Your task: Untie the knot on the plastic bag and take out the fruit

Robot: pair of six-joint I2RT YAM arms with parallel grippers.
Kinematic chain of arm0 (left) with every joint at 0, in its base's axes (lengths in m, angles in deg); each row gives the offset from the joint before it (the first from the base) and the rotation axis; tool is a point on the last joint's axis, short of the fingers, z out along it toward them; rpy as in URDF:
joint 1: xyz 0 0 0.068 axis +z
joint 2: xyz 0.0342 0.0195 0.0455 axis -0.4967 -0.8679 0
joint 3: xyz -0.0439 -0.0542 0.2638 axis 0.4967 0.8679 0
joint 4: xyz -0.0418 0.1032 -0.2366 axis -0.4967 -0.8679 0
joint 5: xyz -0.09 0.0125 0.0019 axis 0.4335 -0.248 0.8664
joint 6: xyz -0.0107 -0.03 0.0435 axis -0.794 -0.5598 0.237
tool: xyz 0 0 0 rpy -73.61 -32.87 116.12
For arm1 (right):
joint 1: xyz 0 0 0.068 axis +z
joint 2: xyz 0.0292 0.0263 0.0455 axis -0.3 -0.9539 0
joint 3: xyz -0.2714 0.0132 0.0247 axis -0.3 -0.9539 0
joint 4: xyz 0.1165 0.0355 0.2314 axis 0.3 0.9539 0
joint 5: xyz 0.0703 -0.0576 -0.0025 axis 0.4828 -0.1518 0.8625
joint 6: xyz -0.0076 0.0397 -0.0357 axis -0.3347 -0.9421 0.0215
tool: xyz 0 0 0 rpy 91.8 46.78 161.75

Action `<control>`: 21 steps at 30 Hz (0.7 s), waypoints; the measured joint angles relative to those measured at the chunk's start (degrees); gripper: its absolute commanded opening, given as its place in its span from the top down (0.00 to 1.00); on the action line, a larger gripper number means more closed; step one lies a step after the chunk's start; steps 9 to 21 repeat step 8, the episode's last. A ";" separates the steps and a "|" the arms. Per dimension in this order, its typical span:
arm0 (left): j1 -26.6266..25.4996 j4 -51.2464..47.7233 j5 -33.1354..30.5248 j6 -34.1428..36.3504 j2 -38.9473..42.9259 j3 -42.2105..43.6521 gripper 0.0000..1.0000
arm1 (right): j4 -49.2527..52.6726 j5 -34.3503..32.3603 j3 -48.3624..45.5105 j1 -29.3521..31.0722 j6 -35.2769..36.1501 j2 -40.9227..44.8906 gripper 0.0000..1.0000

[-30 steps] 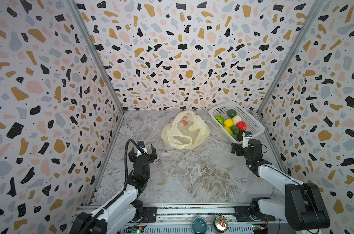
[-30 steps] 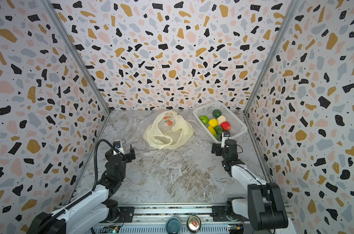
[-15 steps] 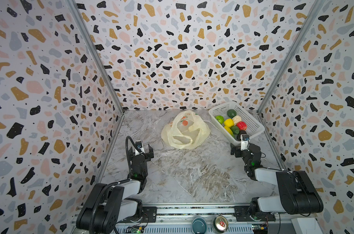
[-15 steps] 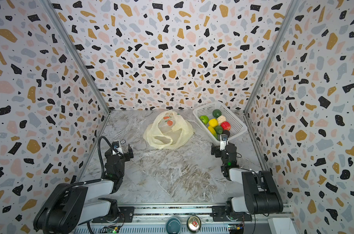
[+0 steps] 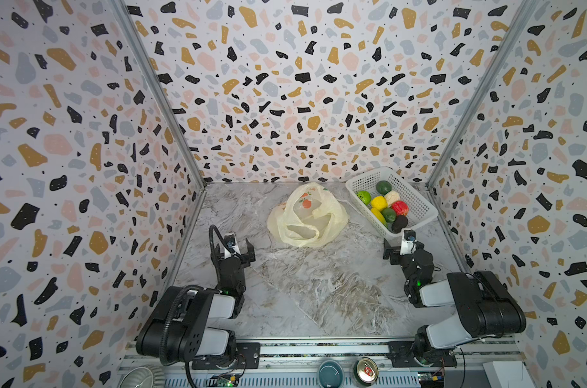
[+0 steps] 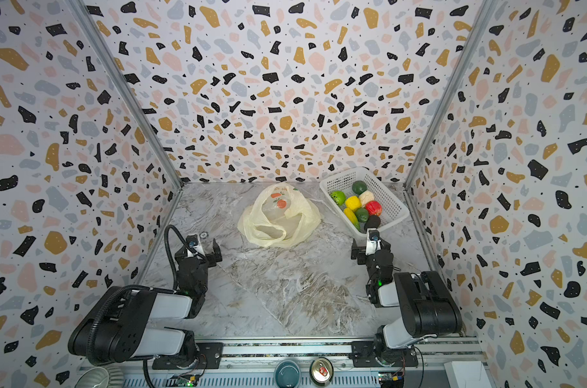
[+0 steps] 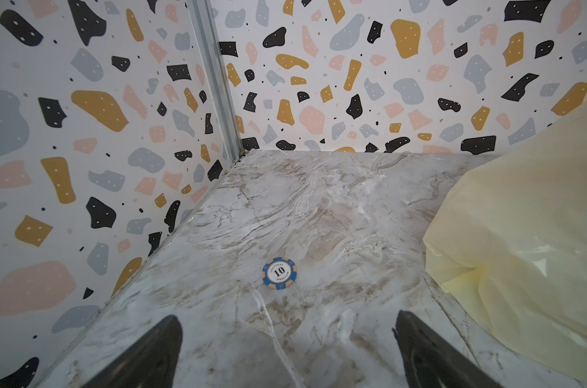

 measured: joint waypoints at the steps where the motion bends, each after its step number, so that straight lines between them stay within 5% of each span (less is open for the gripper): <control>1: 0.00 -0.02 -0.24 -0.04 0.00 0.00 0.00 | -0.33 -0.39 0.00 0.07 0.00 0.00 0.01; 21: 0.28 -0.04 -0.79 -0.28 -0.04 0.00 0.00 | -1.22 -1.75 0.00 0.22 0.00 0.00 0.01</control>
